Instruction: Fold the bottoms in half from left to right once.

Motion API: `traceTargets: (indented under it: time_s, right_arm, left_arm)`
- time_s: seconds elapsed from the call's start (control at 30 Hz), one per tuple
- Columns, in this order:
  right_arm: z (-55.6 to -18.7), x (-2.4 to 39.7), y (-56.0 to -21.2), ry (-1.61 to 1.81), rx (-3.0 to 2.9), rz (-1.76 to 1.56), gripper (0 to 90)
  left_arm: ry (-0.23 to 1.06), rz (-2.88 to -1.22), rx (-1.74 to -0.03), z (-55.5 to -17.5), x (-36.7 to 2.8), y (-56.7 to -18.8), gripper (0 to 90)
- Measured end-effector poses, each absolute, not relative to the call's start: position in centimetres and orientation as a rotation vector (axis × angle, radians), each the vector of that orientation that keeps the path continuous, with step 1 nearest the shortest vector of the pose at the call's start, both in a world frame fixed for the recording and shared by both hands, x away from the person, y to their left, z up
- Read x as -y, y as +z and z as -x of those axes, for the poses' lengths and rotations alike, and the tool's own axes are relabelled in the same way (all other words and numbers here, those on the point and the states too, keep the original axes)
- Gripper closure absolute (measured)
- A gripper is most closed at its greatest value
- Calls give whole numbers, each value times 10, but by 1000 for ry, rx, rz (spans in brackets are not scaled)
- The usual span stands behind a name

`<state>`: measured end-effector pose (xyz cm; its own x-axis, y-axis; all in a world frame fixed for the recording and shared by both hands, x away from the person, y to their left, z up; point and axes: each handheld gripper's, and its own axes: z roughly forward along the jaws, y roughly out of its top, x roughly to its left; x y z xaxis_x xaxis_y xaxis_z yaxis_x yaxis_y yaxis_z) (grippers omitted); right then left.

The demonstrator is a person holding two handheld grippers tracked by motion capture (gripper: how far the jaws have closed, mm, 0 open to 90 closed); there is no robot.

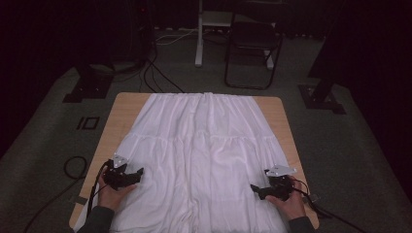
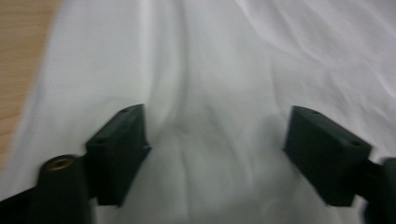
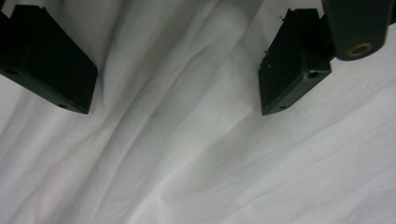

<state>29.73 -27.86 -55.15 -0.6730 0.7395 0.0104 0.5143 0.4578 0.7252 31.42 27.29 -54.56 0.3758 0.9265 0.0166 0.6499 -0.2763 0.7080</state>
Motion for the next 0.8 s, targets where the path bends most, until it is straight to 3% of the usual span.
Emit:
traceTargets:
  time_s: [0.37, 0.47, 0.53, 0.67, 0.8]
  right_arm:
    - [-299, 278, -551, 1042, -2419, -1050, 108]
    - [-299, 278, -551, 1038, -2410, -1061, 125]
    - [-299, 279, -551, 1039, -2407, -1061, 125]
    - [-299, 279, -551, 1040, -2406, -1061, 125]
    - [-299, 279, -551, 1040, -2406, -1062, 125]
  left_arm:
    - [602, -1987, -1398, -314, -271, -544, 158]
    - [576, -1954, -1401, -312, -278, -538, 387]
    - [611, -1914, -1402, -308, -285, -528, 382]
    - [687, -1860, -1450, -302, -311, -516, 282]
    - [661, -1818, -1576, -300, -342, -527, 189]
